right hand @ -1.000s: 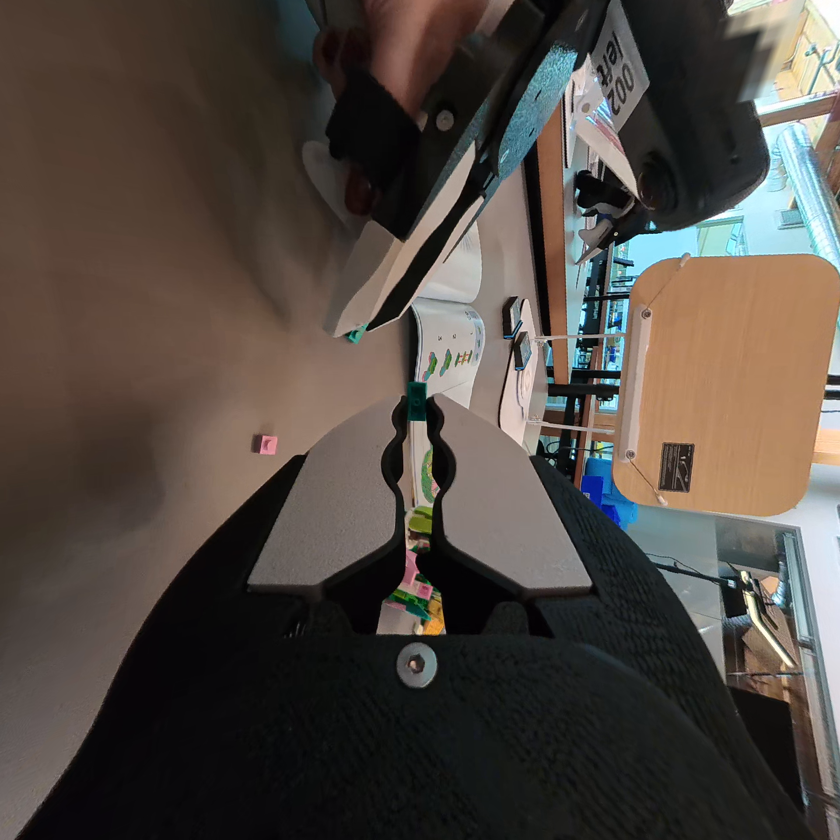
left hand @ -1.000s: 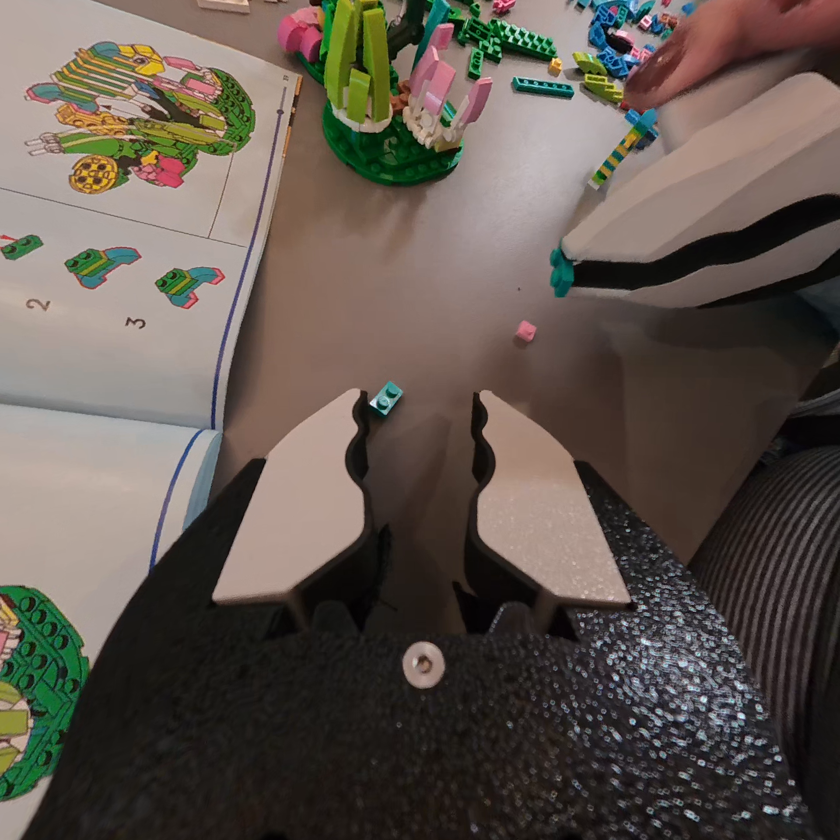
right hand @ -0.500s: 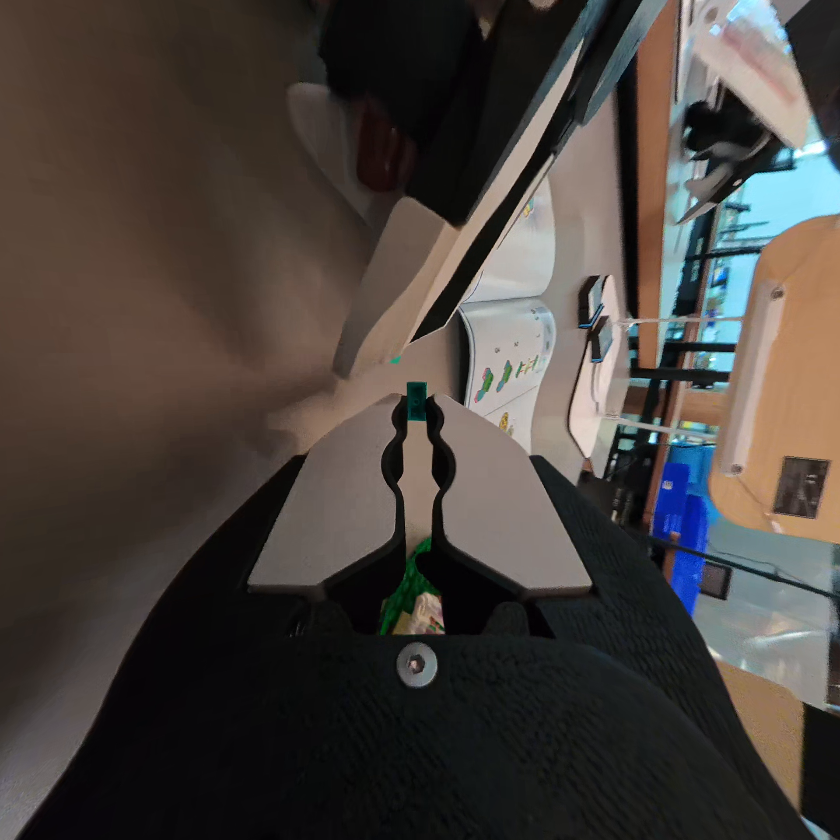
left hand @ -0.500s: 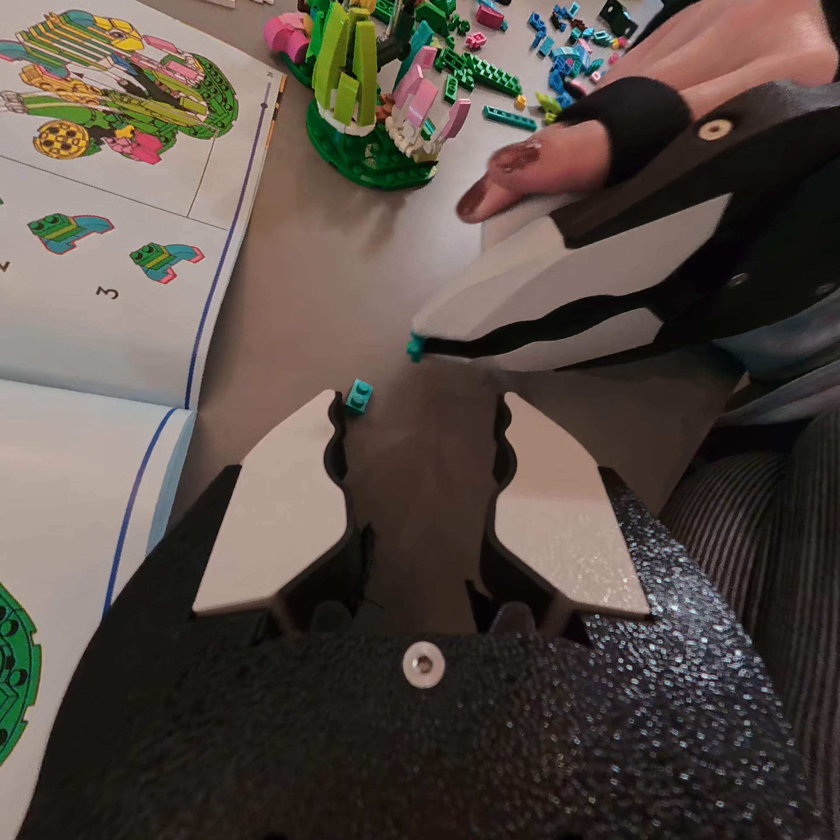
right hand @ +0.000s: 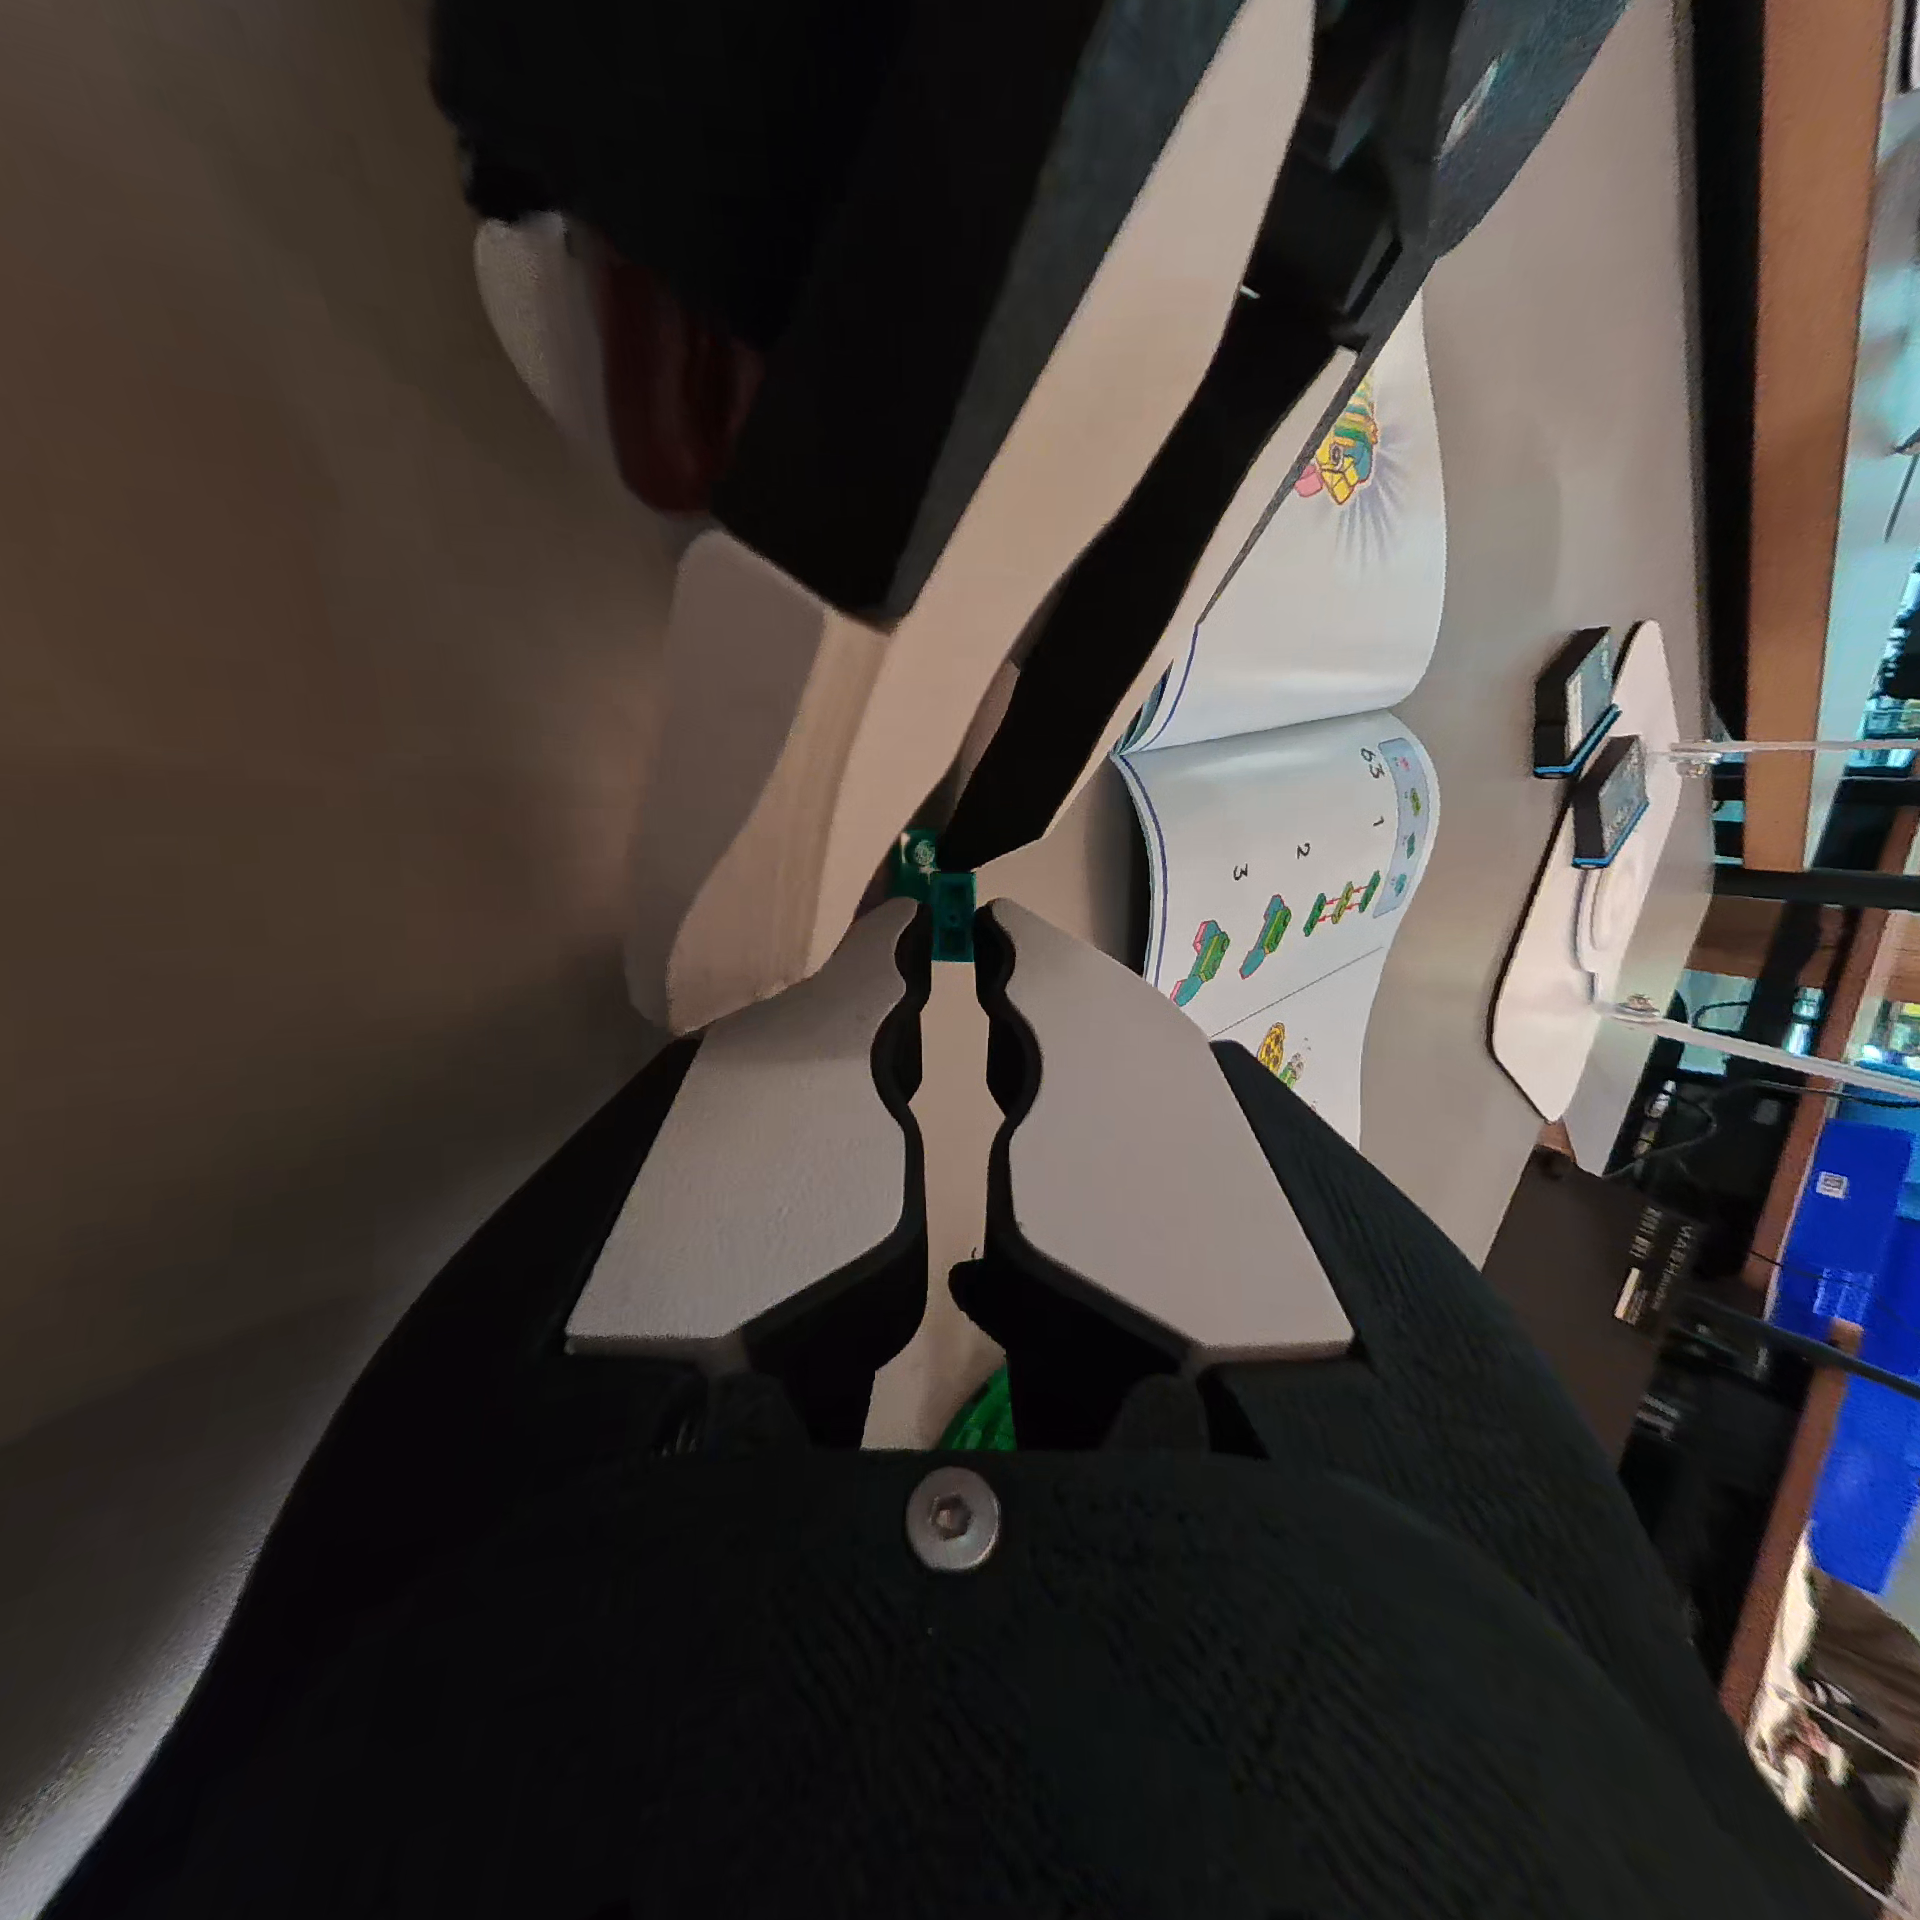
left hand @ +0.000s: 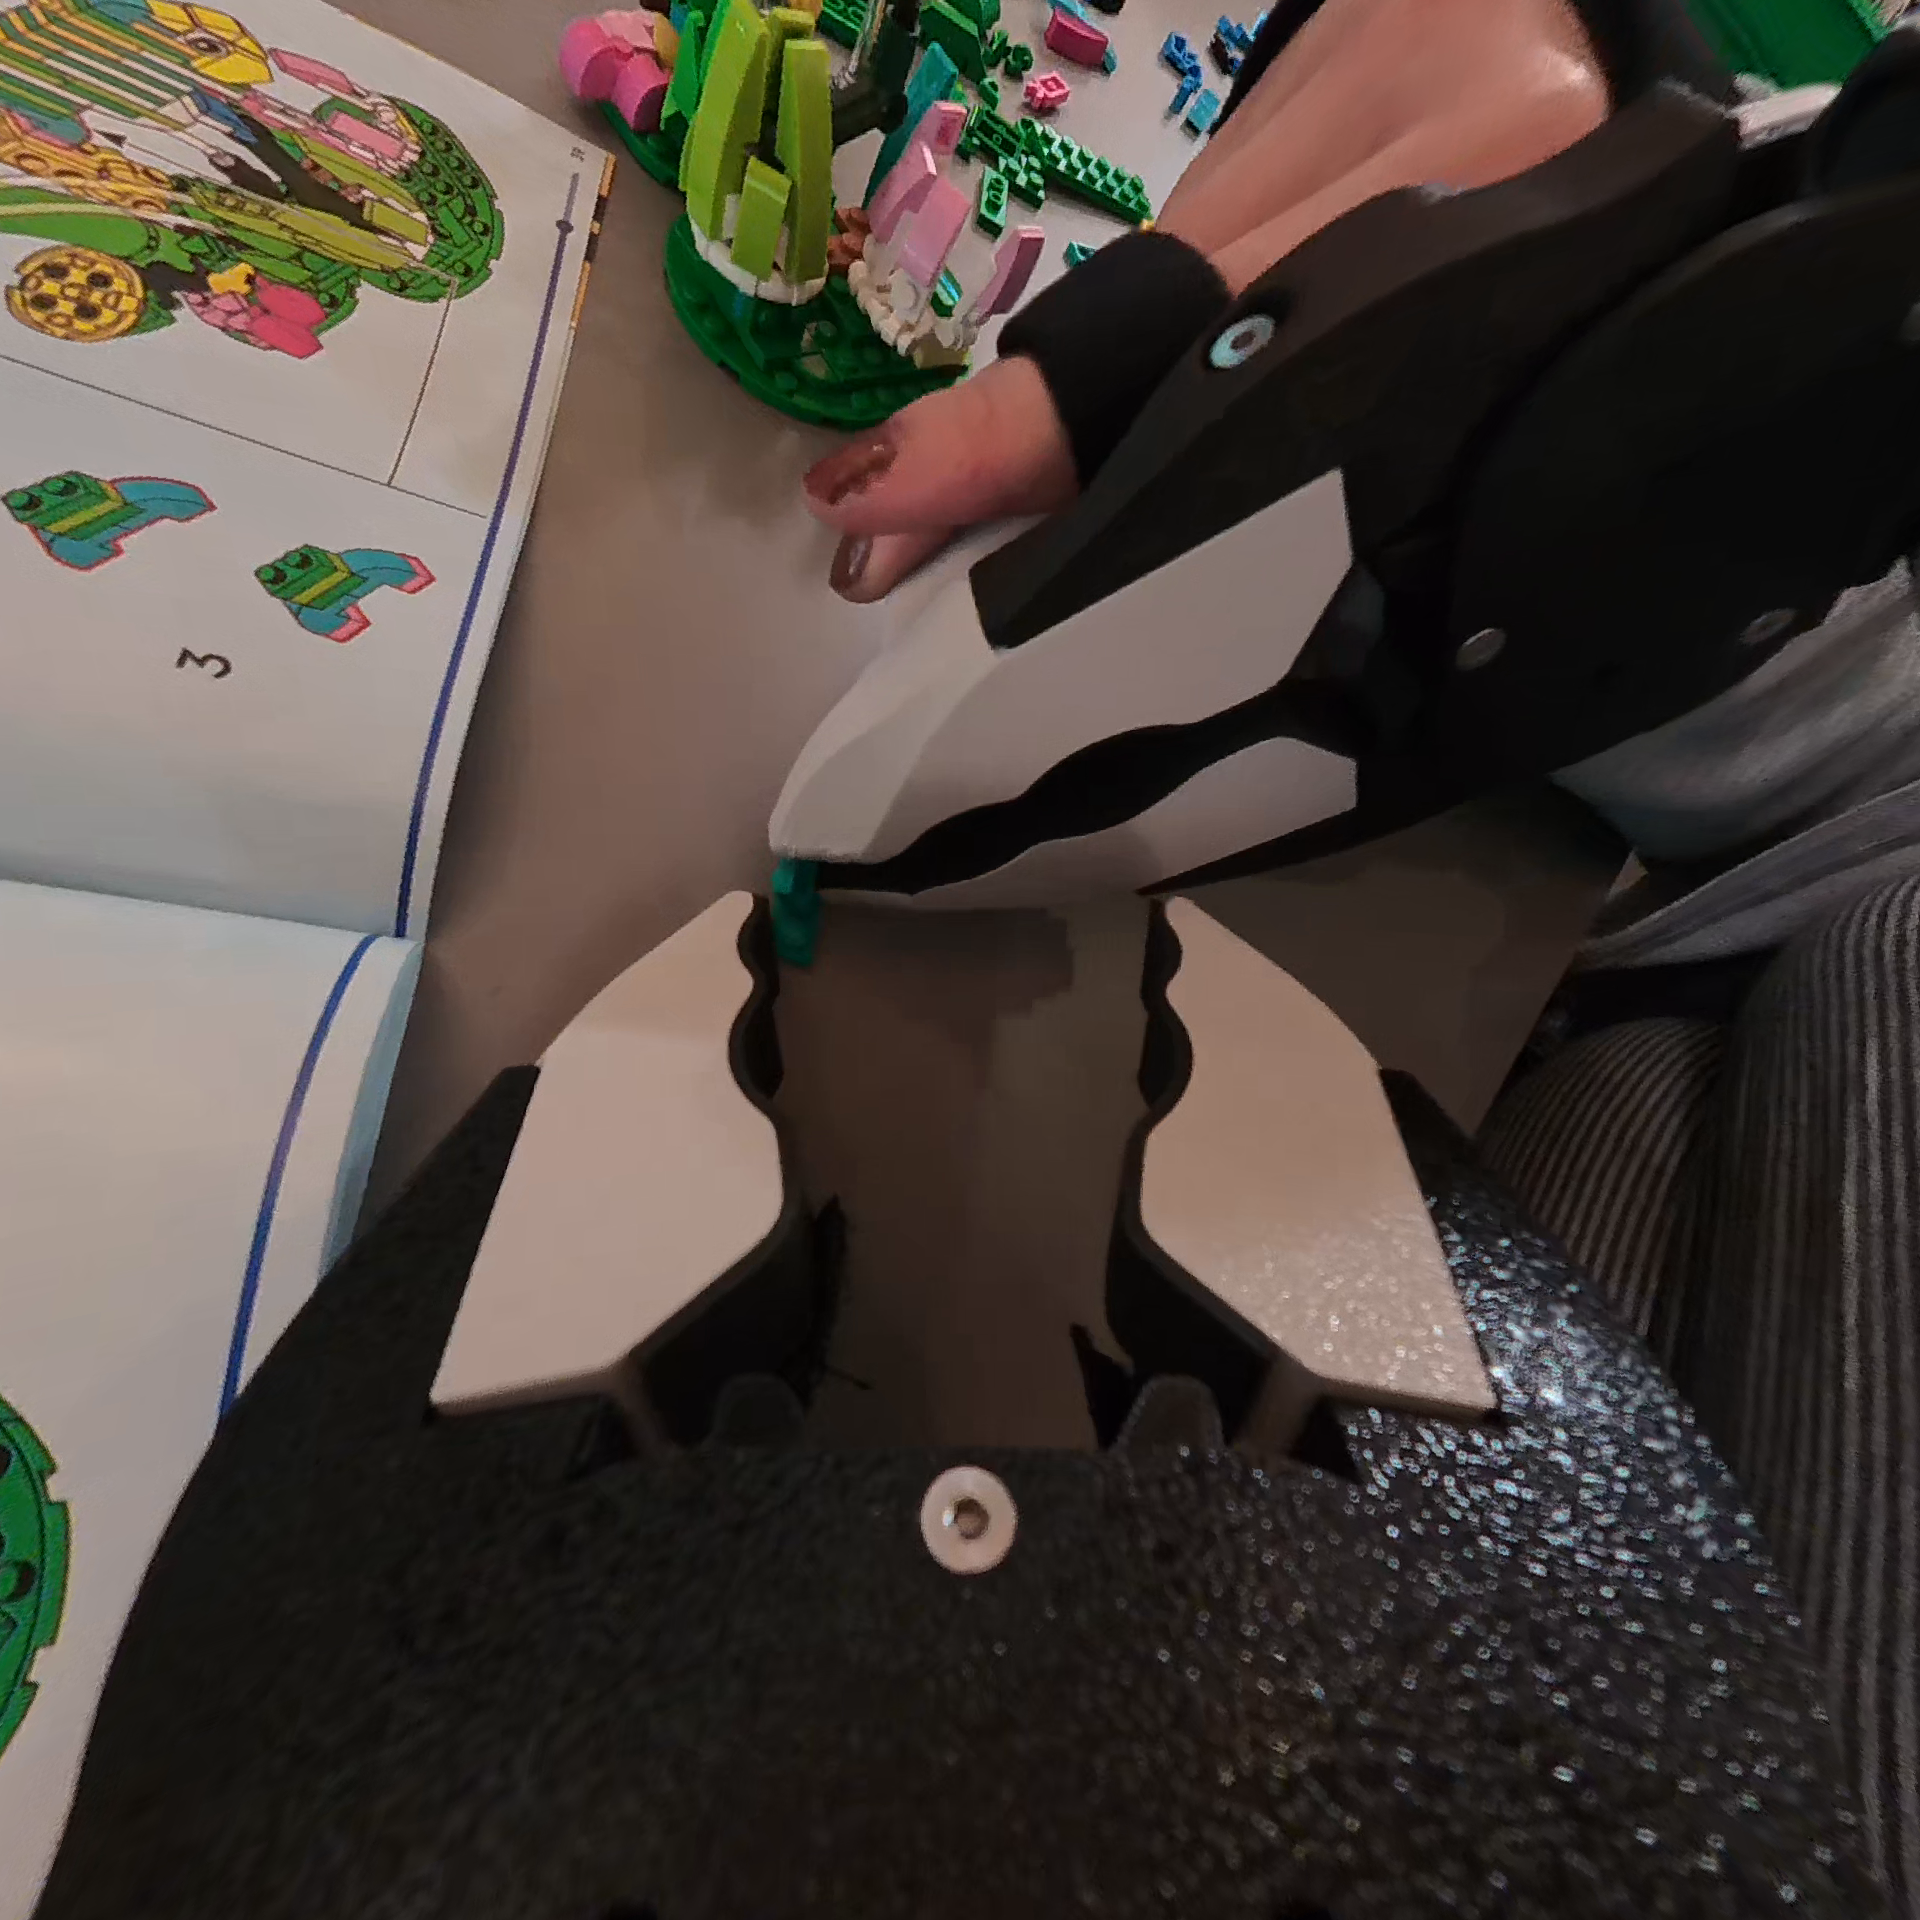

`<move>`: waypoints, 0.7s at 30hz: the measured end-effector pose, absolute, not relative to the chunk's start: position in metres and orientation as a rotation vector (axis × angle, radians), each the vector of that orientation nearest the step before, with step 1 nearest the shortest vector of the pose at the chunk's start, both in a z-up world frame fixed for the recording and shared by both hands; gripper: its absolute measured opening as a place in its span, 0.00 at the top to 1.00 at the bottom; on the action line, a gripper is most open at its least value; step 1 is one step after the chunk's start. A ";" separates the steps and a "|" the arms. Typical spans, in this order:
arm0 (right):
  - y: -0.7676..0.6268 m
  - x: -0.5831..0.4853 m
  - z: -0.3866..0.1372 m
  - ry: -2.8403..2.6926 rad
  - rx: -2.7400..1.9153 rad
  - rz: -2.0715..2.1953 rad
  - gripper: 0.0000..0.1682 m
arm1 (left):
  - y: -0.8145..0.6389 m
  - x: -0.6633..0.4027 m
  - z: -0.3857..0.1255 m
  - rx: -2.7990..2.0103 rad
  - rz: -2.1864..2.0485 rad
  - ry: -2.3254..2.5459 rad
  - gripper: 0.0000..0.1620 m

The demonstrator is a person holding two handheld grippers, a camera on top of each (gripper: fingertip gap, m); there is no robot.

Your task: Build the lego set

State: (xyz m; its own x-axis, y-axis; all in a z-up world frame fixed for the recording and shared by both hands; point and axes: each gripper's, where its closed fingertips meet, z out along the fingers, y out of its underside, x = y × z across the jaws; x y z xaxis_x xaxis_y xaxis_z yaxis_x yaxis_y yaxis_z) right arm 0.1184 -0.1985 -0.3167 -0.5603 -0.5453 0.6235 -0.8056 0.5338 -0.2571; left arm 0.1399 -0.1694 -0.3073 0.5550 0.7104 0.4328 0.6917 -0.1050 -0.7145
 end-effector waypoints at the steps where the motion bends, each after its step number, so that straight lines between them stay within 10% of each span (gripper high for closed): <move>1: -0.199 0.118 -0.316 -2.290 1.099 0.729 0.96 | -0.169 0.140 -0.307 -1.820 0.024 -1.151 0.58; 21: -0.202 0.132 -0.231 -1.427 1.165 0.991 0.97 | -0.182 0.141 -0.229 -1.230 -0.297 -0.983 0.85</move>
State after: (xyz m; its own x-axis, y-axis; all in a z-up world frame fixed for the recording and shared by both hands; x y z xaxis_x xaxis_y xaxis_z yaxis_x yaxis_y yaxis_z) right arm 0.1323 -0.2017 -0.2307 -0.0328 -0.1579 0.9869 -0.9799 0.1996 -0.0006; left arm 0.1415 -0.1820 -0.2287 0.5764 0.3008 0.7598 0.6710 0.3565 -0.6501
